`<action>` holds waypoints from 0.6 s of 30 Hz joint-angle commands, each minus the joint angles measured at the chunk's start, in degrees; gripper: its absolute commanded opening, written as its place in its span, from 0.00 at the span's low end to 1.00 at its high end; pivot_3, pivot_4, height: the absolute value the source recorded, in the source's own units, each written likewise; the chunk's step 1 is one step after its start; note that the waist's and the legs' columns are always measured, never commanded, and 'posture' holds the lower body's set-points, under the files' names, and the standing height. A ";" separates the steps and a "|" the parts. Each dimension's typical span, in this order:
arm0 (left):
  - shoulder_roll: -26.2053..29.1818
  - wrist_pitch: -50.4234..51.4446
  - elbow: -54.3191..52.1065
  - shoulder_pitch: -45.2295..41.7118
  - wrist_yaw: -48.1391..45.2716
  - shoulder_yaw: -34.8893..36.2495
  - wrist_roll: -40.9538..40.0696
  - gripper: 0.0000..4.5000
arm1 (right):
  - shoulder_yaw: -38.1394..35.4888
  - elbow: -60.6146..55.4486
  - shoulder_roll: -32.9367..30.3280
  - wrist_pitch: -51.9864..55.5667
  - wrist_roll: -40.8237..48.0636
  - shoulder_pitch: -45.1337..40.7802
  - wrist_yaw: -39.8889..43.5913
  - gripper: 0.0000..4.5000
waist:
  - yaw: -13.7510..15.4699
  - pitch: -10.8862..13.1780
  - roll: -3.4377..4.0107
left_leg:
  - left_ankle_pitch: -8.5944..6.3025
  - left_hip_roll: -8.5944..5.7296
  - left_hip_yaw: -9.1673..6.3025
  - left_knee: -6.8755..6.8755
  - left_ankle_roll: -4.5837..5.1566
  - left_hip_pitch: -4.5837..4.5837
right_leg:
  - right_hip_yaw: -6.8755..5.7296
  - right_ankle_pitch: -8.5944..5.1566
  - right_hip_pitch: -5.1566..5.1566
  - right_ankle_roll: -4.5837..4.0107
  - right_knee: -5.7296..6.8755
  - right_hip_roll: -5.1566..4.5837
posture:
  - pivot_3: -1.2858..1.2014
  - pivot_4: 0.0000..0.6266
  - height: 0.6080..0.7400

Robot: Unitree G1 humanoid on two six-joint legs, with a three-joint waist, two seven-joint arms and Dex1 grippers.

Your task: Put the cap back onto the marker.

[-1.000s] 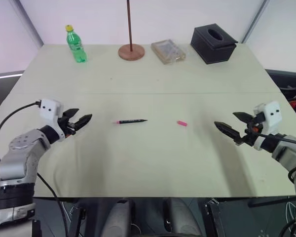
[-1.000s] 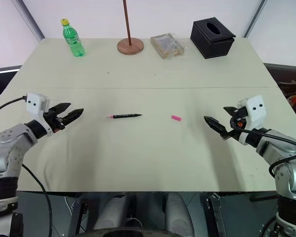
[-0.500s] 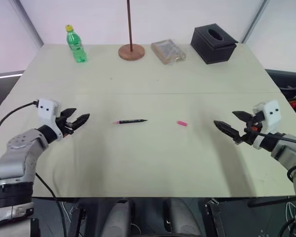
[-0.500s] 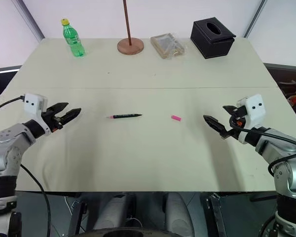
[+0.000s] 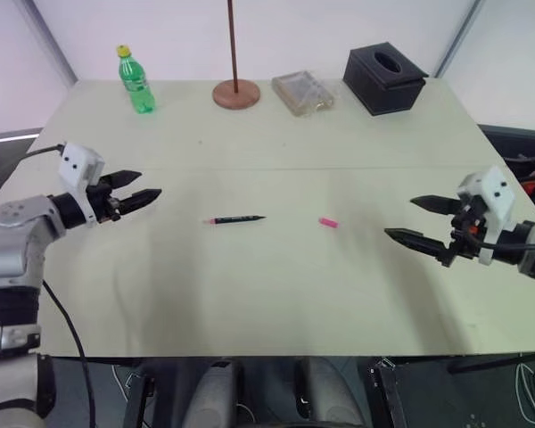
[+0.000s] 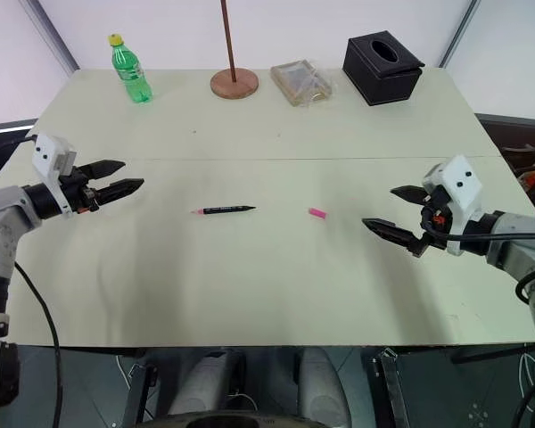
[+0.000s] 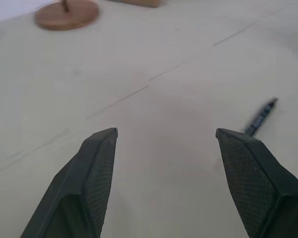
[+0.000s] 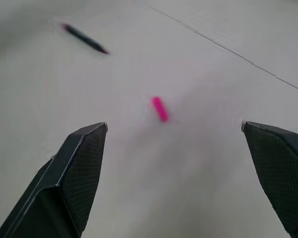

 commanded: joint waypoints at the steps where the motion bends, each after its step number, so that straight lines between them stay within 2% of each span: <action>1: 2.19 -5.89 7.83 -5.55 -6.58 -3.47 4.41 0.73 | -0.01 -6.58 -3.09 4.81 8.60 -3.04 3.34 1.00 | -0.01 0.00 0.00 | 0.00 0.02 -0.01 -0.01 0.01 0.00 | -0.01 0.00 0.00 0.00 -0.01 0.01 | 0.52 0.24 1.00; 5: 1.02 -10.88 15.32 -10.15 -9.82 -6.15 7.70 0.73 | 2.18 -10.71 -4.97 7.00 11.95 -4.20 4.02 1.00 | 0.14 0.00 -0.03 | -0.03 0.03 -0.01 0.00 0.05 -0.06 | -0.03 0.00 0.00 0.00 -0.11 -0.01 | 0.52 0.24 1.00; 8: -2.09 -13.85 19.82 -13.96 -13.53 -8.41 8.94 0.73 | 4.46 -12.13 -4.40 6.01 11.65 -6.74 2.34 1.00 | 0.30 0.01 -0.04 | -0.03 0.02 -0.01 0.02 0.05 -0.08 | -0.03 0.00 0.01 0.01 -0.12 -0.03 | 0.52 0.24 1.00; 12: -7.33 -16.90 25.21 -19.10 -17.08 -10.77 10.62 0.73 | 7.01 -11.34 -4.07 3.93 8.89 -8.02 1.44 1.00 | 0.63 0.01 -0.12 | -0.03 -0.02 -0.02 0.14 0.05 -0.17 | -0.14 0.01 0.01 0.02 -0.12 -0.05 | 0.52 0.24 1.00; 18: -14.05 -22.92 35.20 -24.58 -16.90 -11.66 13.43 0.73 | 8.31 -11.14 -3.87 0.96 5.37 -5.59 0.59 1.00 | 0.06 0.01 -0.13 | -0.06 -0.01 -0.03 0.13 0.11 -0.18 | -0.11 0.01 -0.02 0.02 -0.15 -0.05 | 0.52 0.24 1.00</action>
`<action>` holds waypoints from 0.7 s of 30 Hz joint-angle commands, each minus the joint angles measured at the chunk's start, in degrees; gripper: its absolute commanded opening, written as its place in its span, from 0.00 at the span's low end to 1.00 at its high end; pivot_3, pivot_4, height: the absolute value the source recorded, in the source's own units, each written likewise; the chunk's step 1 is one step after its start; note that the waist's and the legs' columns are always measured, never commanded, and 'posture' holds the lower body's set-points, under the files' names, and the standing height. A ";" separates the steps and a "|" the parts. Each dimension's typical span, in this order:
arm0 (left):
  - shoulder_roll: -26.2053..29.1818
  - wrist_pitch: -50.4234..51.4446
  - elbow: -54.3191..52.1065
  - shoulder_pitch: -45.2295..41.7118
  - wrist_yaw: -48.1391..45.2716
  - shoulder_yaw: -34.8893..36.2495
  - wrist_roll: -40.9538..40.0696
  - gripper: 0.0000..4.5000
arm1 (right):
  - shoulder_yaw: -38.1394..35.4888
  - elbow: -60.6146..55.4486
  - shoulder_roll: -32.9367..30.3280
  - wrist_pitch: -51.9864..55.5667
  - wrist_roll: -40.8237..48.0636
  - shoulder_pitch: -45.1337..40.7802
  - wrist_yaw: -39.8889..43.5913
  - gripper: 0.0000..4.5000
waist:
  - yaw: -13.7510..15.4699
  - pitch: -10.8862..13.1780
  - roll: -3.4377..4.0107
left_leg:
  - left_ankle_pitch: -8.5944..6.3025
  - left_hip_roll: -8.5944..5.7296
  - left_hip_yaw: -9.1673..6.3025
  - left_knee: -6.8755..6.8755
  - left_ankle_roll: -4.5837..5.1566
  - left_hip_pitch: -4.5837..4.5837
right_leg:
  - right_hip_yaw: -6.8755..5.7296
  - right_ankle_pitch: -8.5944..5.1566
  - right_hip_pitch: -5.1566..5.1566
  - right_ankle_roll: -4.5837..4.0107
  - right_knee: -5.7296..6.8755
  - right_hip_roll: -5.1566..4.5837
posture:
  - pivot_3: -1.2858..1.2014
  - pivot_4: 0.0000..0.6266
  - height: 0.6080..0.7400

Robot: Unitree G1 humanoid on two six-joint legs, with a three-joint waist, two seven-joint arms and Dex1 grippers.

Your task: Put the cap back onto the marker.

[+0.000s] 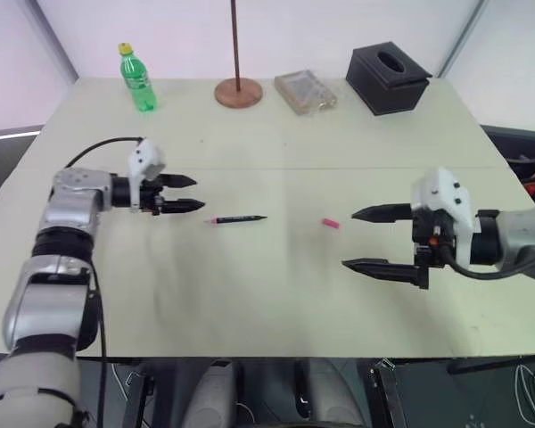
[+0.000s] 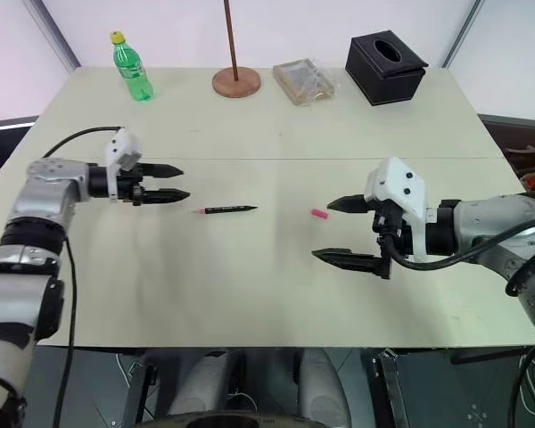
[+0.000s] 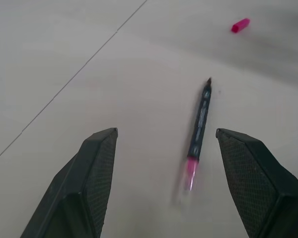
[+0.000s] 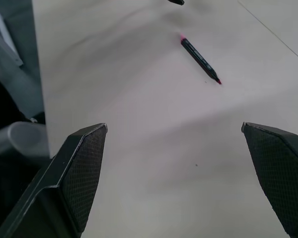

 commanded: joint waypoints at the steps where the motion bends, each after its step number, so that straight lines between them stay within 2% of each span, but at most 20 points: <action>1: -1.82 -3.80 4.86 -3.26 0.49 0.69 1.16 0.73 | -0.79 -0.86 0.25 -1.96 -1.26 1.03 -0.58 1.00 | -0.12 0.00 0.00 | 0.00 0.01 0.00 0.00 0.00 0.01 | 0.00 0.00 0.00 0.00 0.00 0.01 | 0.52 0.24 1.00; 4: -5.15 -4.12 8.98 -5.65 1.33 2.98 -0.12 0.73 | -0.80 -1.31 0.55 -2.53 -2.22 2.53 -1.51 1.00 | 0.02 0.01 -0.01 | 0.00 0.02 -0.01 0.00 0.00 0.01 | 0.00 0.00 -0.01 0.00 0.02 0.02 | 0.52 0.24 1.00; 9: -8.75 -8.13 12.34 -6.74 0.47 1.75 2.14 0.73 | -1.70 -0.99 0.21 -2.93 -3.09 4.19 -1.90 1.00 | 0.15 0.01 -0.01 | 0.00 -0.02 -0.01 0.01 0.00 0.00 | 0.01 0.00 -0.01 0.00 0.02 -0.01 | 0.52 0.24 1.00; 16: -10.83 -13.23 14.19 -6.87 -1.44 -1.04 6.94 0.73 | -2.70 -1.02 0.16 -2.67 -3.04 4.90 -2.40 1.00 | 0.04 0.01 -0.02 | 0.00 0.00 -0.02 0.00 0.00 0.00 | 0.01 0.00 -0.01 0.00 0.02 0.02 | 0.52 0.24 1.00; 21: -11.53 -14.77 16.63 -7.47 0.87 -3.28 11.32 0.73 | -2.70 -1.76 0.89 -2.42 -2.56 4.98 -3.88 1.00 | 0.16 0.01 -0.02 | 0.00 -0.01 -0.01 0.01 0.00 0.01 | 0.02 0.00 -0.01 0.00 0.03 0.01 | 0.52 0.24 1.00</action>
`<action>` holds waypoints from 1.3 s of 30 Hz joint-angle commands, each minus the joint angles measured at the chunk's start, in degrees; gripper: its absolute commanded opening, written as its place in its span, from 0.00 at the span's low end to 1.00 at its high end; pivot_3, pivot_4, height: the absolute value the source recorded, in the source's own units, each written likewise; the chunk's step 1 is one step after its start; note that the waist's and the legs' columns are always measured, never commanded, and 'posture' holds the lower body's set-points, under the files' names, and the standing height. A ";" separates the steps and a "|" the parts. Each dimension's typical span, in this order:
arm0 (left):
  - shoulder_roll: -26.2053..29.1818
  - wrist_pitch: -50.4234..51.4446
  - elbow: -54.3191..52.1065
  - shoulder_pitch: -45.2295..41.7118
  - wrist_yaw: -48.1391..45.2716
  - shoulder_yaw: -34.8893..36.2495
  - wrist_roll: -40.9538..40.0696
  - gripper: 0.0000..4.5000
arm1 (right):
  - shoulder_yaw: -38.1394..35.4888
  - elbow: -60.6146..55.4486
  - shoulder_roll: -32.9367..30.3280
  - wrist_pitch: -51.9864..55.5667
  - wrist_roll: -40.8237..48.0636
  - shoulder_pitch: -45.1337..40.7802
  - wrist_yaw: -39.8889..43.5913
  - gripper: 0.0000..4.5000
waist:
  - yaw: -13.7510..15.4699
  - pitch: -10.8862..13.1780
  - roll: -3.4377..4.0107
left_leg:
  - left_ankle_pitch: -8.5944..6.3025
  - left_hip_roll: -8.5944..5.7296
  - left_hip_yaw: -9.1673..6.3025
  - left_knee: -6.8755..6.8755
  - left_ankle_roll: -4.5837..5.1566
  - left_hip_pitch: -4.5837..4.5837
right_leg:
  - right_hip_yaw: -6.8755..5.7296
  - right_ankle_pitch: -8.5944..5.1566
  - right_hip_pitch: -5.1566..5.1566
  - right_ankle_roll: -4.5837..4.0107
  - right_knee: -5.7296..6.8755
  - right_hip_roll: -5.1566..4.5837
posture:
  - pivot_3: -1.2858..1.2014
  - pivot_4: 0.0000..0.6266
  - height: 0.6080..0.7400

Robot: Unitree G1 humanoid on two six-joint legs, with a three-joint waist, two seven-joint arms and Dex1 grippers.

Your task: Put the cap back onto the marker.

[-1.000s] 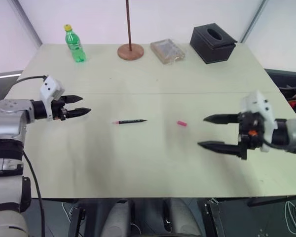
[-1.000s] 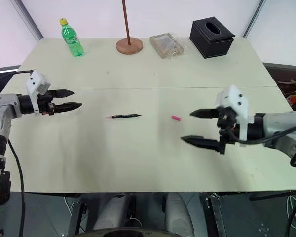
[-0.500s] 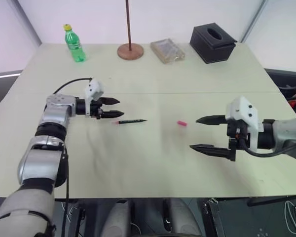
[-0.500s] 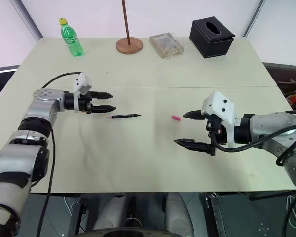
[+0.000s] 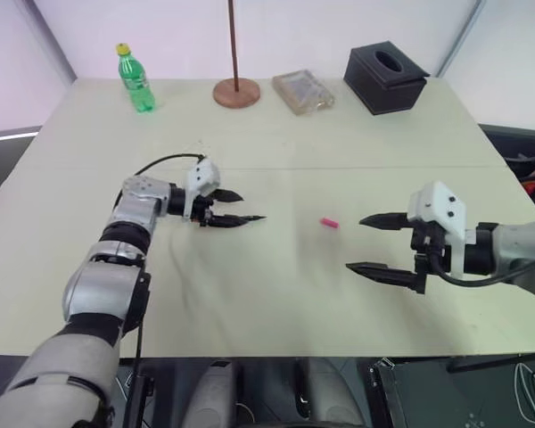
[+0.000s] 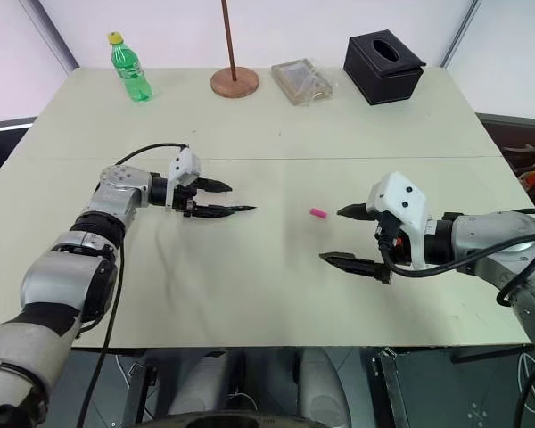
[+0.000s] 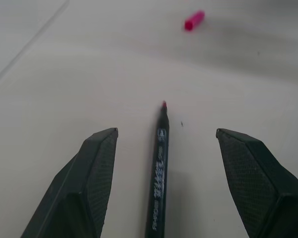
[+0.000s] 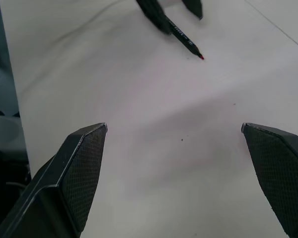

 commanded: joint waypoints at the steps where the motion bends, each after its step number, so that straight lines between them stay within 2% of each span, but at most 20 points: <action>1: 0.09 -1.12 1.32 -2.19 1.19 -1.51 3.08 0.73 | -2.24 -1.70 0.23 -0.28 0.64 -0.32 -1.04 1.00 | 0.00 0.00 -0.01 | 0.00 0.00 0.00 0.00 0.00 0.00 | 0.00 0.00 0.00 0.00 0.00 0.00 | 0.52 0.24 1.00; 8: -0.74 -2.72 3.00 -2.78 3.85 -2.75 6.70 0.73 | -2.26 -2.23 0.66 0.01 1.46 -0.49 -2.56 1.00 | 0.00 0.00 -0.01 | 0.00 -0.01 -0.01 0.00 0.00 0.00 | 0.00 0.00 0.00 0.00 0.01 0.00 | 0.52 0.24 1.00; 22: -4.46 0.07 4.43 -2.18 6.95 0.75 5.55 0.73 | -3.12 -2.44 1.54 0.22 2.47 -0.39 -5.05 1.00 | 0.17 0.00 -0.01 | 0.00 -0.03 -0.02 0.06 0.00 0.00 | 0.00 0.00 0.02 0.00 0.06 -0.01 | 0.52 0.24 1.00; 25: -4.64 -0.13 4.24 -1.88 6.50 0.89 5.58 0.53 | -3.70 -2.75 2.18 0.84 3.81 -1.12 -6.30 1.00 | 0.15 0.00 -0.01 | 0.00 -0.03 -0.02 0.06 0.00 0.00 | 0.00 0.00 0.02 0.00 0.09 -0.01 | 0.52 0.24 1.00; 29: -4.61 -0.19 4.17 -1.59 6.36 0.91 5.65 0.08 | -4.06 -3.11 2.11 1.12 4.33 -0.74 -6.87 1.00 | 0.07 0.00 -0.01 | 0.00 -0.03 -0.02 0.07 0.00 0.00 | 0.00 0.00 0.02 0.00 0.09 -0.01 | 0.52 0.24 1.00; 30: -4.61 -0.21 4.15 -1.59 6.43 0.89 5.70 0.01 | -4.09 -3.05 2.01 1.04 4.27 -0.62 -6.89 1.00 | 0.06 0.00 -0.01 | 0.00 -0.03 -0.02 0.07 0.00 0.00 | 0.00 0.00 0.02 0.00 0.10 0.00 | 0.52 0.24 1.00; 39: -3.70 -1.95 3.27 -2.65 6.52 1.76 4.94 0.01 | -3.49 -1.45 1.87 -0.31 2.50 -0.54 -6.91 1.00 | 0.05 0.00 -0.01 | 0.00 -0.03 -0.02 0.07 0.00 0.00 | 0.00 0.00 0.02 0.00 0.11 0.00 | 0.52 0.24 1.00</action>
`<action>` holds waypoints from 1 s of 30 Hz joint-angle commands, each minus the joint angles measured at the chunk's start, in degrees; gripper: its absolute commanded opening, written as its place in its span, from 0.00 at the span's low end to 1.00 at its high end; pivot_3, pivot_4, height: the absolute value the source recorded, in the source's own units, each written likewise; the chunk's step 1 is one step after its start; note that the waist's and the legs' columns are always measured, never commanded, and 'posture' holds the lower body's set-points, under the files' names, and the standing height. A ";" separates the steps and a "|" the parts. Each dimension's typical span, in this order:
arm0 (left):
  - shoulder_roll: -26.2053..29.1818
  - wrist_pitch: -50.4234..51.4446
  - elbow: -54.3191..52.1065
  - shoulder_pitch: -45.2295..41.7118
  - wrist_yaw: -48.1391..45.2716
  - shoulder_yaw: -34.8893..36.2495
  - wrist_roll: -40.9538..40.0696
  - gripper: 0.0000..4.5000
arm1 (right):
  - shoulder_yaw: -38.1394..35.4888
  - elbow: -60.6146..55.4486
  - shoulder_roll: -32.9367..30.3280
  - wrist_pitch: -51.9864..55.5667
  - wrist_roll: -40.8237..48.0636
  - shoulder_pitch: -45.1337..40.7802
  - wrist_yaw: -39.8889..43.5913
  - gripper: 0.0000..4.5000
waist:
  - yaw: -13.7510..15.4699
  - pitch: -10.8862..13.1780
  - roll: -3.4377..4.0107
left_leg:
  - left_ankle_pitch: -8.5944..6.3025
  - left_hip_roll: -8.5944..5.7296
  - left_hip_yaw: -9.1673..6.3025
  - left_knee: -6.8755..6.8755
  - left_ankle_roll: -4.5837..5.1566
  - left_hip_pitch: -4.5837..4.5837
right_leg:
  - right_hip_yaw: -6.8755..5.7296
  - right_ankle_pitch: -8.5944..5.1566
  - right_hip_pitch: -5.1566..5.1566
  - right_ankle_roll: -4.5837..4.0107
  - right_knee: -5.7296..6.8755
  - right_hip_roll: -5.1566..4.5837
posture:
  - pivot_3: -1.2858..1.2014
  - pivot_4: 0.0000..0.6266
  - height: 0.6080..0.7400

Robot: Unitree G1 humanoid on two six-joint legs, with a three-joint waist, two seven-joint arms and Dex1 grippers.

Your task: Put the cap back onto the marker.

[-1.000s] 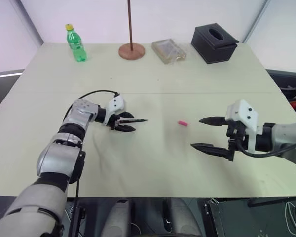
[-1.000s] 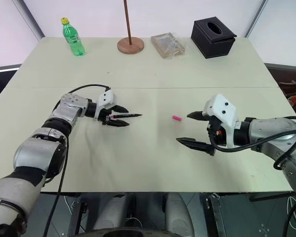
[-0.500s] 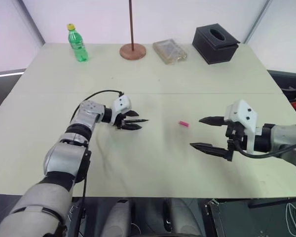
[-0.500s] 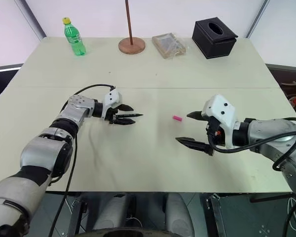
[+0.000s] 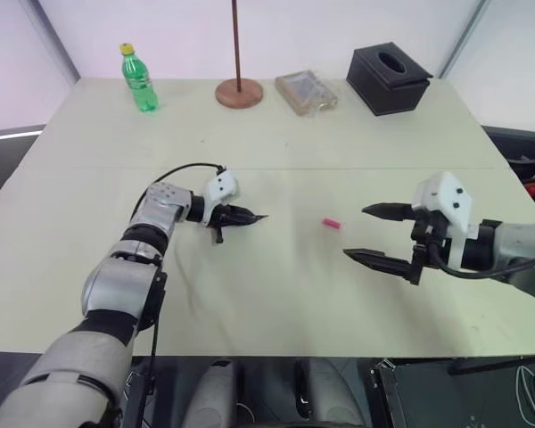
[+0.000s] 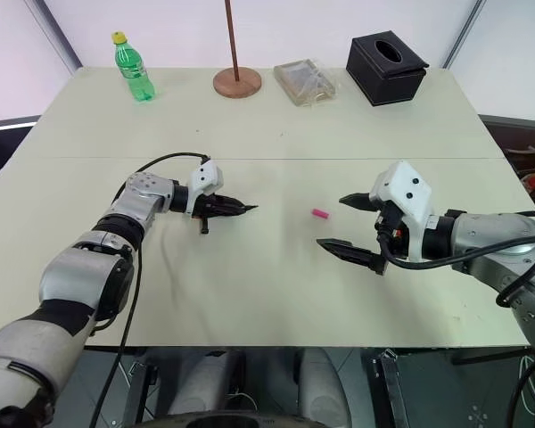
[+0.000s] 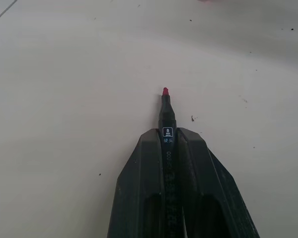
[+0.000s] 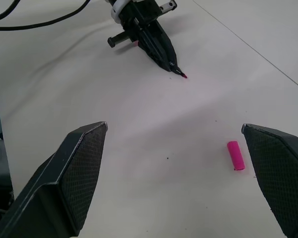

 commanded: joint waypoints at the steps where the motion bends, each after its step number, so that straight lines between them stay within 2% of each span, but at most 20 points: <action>1: 1.09 -1.63 -1.35 -1.79 -1.27 1.76 -1.49 0.01 | -1.24 0.46 -0.08 -1.85 -1.72 -0.44 -0.08 1.00 | -0.02 0.00 0.00 | 0.00 0.00 0.00 0.00 0.00 0.00 | 0.00 0.00 0.00 0.00 0.00 0.00 | 0.52 0.24 1.00; 7: 3.38 -2.71 -4.81 -5.08 -10.66 2.21 -3.41 0.01 | -0.39 5.62 -0.69 -5.82 -6.20 -1.22 2.74 1.00 | -0.06 0.00 0.00 | 0.00 -0.10 0.01 0.00 0.00 0.00 | 0.00 0.00 0.00 0.00 0.00 0.01 | 0.52 0.24 1.00; 13: 7.28 0.02 -11.75 -7.27 -19.62 -0.09 -6.49 0.01 | 8.60 17.20 3.61 -15.00 -16.54 -6.96 3.53 1.00 | -0.50 0.00 0.00 | 0.00 -0.12 0.05 0.01 0.00 0.01 | 0.00 0.00 0.00 0.00 0.01 0.05 | 0.52 0.24 1.00; 17: 9.76 2.89 -18.32 -6.49 -19.76 -0.80 -10.03 0.01 | 15.06 26.93 8.16 -20.90 -23.43 -11.05 4.72 1.00 | -0.61 0.01 0.01 | 0.00 -0.08 0.03 0.01 0.00 0.02 | 0.05 -0.01 -0.03 -0.01 0.04 0.07 | 0.52 0.24 1.00; 23: 13.00 6.41 -23.33 -3.62 -19.48 0.52 -11.40 0.01 | 20.33 38.53 14.68 -27.04 -29.38 -16.53 7.16 1.00 | -0.55 0.01 0.03 | 0.00 -0.10 0.04 0.05 -0.01 0.01 | 0.05 -0.01 -0.05 -0.01 0.07 0.05 | 0.52 0.24 1.00; 30: 15.51 8.51 -28.91 1.49 -16.98 2.08 -12.91 0.01 | 20.39 45.76 17.96 -32.13 -31.19 -17.34 12.05 1.00 | -0.35 0.02 0.05 | 0.00 -0.04 0.02 0.19 0.00 -0.05 | 0.05 -0.01 -0.08 -0.01 0.12 0.05 | 0.52 0.24 1.00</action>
